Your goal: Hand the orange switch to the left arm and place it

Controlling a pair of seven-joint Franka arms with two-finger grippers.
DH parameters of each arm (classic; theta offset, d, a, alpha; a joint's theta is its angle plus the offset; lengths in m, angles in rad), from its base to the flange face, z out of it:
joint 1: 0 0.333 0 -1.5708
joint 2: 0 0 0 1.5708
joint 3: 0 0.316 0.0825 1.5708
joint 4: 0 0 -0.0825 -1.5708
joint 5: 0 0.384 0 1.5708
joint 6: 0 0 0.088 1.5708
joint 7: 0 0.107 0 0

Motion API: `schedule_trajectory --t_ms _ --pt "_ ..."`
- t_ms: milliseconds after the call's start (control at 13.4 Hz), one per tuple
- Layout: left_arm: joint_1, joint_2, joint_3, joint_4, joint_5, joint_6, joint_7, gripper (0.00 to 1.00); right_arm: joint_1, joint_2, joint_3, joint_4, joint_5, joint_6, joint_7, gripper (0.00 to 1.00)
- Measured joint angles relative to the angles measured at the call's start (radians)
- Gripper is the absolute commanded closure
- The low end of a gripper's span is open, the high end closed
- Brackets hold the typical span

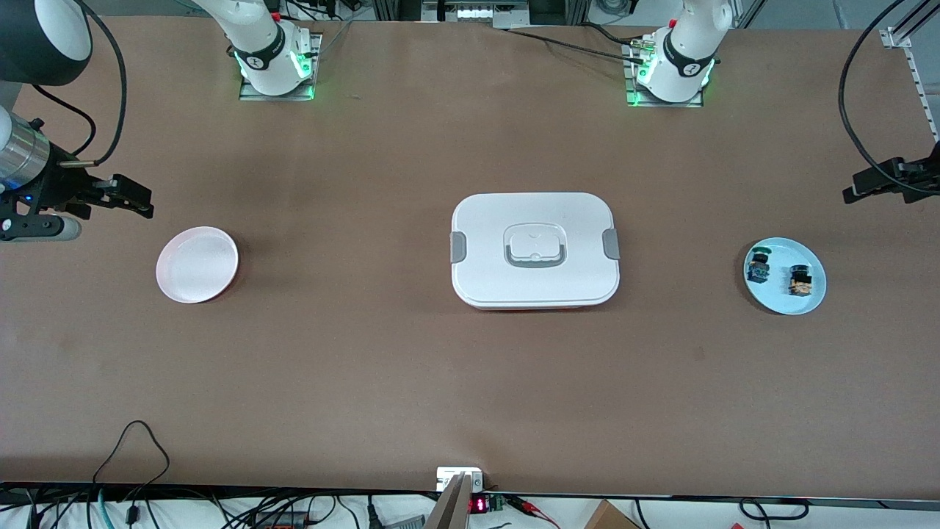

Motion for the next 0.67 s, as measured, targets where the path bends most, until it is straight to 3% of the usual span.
schedule_trajectory --t_ms 223,669 --pt "-0.046 -0.026 0.001 -0.055 0.043 0.002 -0.07 0.0 0.0 -0.008 0.0 0.0 0.006 -0.013 0.0 0.0" --pt "-0.069 -0.031 0.0 -0.059 0.062 0.001 -0.129 0.0 0.0 -0.013 0.0 -0.009 0.003 -0.007 0.0 0.0"
